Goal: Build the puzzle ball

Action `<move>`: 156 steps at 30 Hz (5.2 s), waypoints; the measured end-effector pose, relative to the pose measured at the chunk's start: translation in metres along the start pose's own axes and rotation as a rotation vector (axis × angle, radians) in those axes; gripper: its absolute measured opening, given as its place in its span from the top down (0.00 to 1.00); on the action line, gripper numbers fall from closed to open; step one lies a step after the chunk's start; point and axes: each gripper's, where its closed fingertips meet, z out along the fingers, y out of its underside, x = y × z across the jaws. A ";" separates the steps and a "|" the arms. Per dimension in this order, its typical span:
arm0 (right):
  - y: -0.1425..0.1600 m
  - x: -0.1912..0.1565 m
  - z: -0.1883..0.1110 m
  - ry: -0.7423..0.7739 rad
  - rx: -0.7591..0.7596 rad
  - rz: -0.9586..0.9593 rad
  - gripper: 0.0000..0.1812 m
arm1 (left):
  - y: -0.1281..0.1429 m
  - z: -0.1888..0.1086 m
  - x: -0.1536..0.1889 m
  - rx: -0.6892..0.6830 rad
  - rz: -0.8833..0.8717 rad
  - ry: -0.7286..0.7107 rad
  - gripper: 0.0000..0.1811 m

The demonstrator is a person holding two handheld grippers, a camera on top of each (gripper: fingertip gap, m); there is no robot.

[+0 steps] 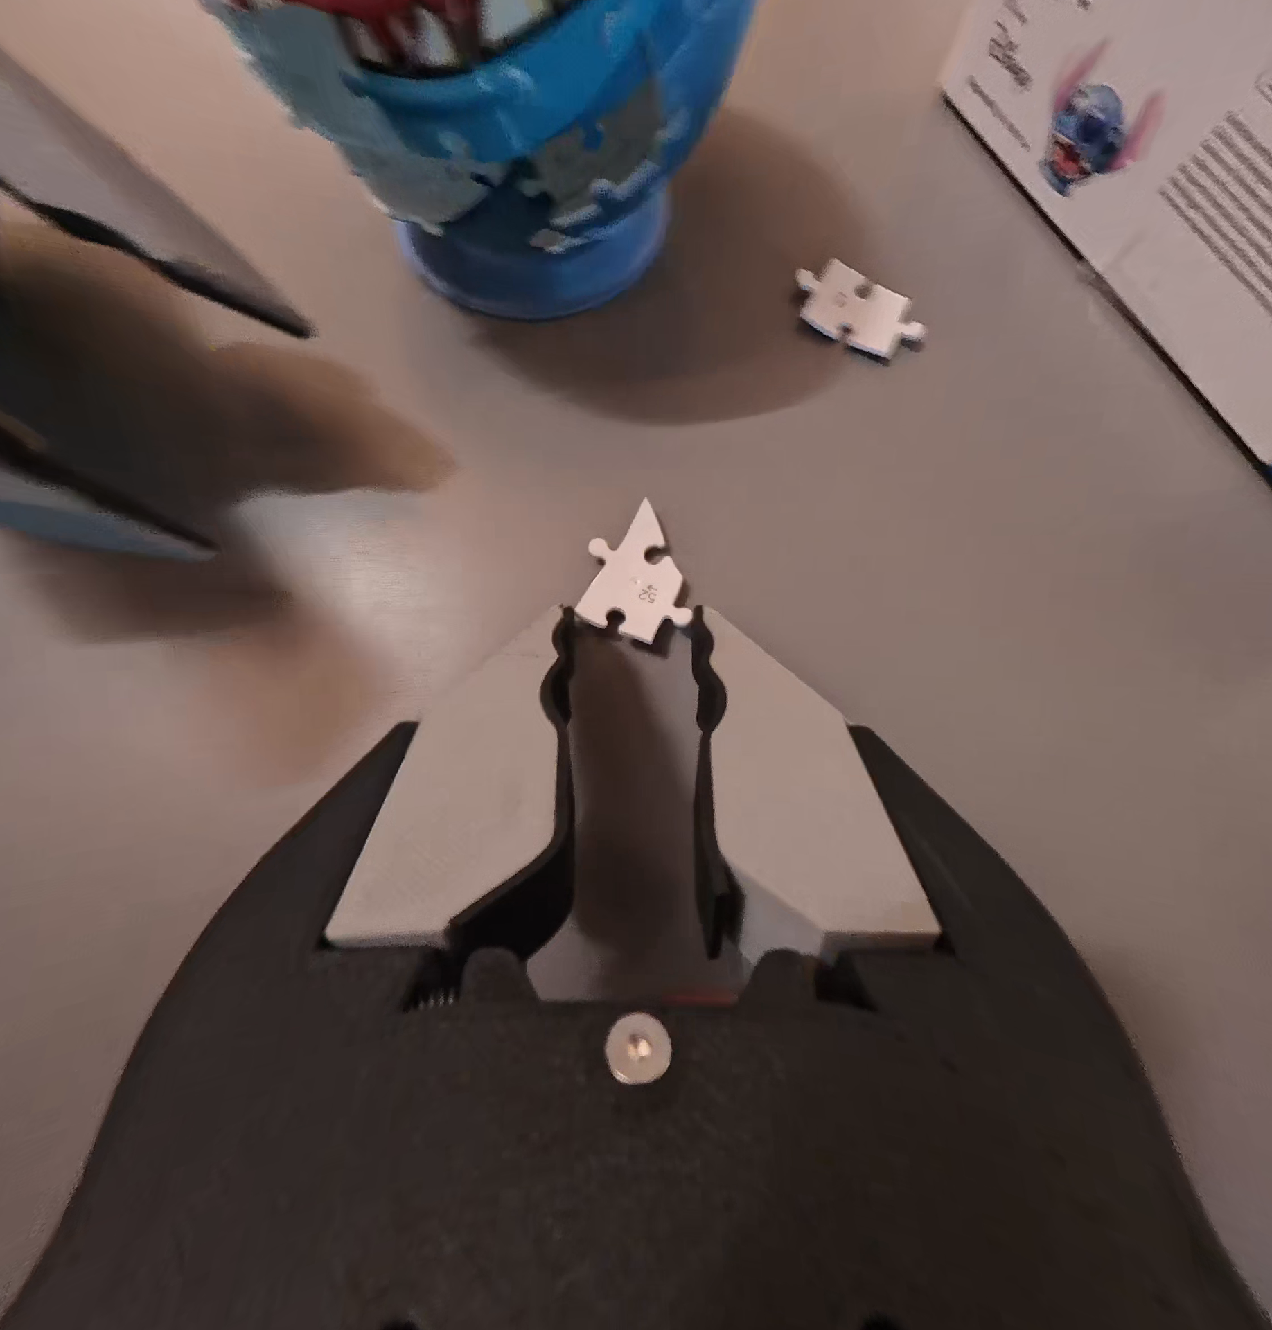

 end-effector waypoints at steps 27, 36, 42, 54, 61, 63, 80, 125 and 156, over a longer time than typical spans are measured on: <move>-0.050 -0.051 0.000 -0.449 0.155 0.404 0.85 | -0.001 0.005 -0.036 0.034 0.988 -0.513 1.00; -0.066 -0.069 0.004 -0.623 0.165 0.515 0.89 | 0.000 0.002 -0.047 0.006 1.035 -0.562 1.00; -0.066 -0.066 0.010 -0.608 0.155 0.508 0.99 | 0.002 0.003 -0.049 -0.006 1.030 -0.567 1.00; -0.067 -0.063 0.014 -0.599 0.145 0.516 0.99 | 0.010 0.004 -0.055 -0.037 1.007 -0.575 1.00; -0.075 -0.058 0.016 -0.589 0.183 0.524 0.99 | 0.009 -0.003 -0.059 -0.014 0.920 -0.595 0.98; -0.076 -0.056 0.017 -0.576 0.194 0.529 0.99 | 0.010 -0.008 -0.060 -0.015 0.894 -0.600 0.97; -0.088 -0.030 0.054 -0.414 0.239 0.601 0.99 | 0.052 -0.041 -0.053 -0.079 0.786 -0.563 0.99; -0.075 -0.061 0.004 -0.122 0.378 -0.521 0.66 | 0.064 -0.046 -0.050 -0.031 0.620 -0.400 0.99; -0.057 0.021 0.049 0.278 0.154 0.623 0.41 | 0.092 -0.052 -0.096 -0.154 0.214 -0.341 0.99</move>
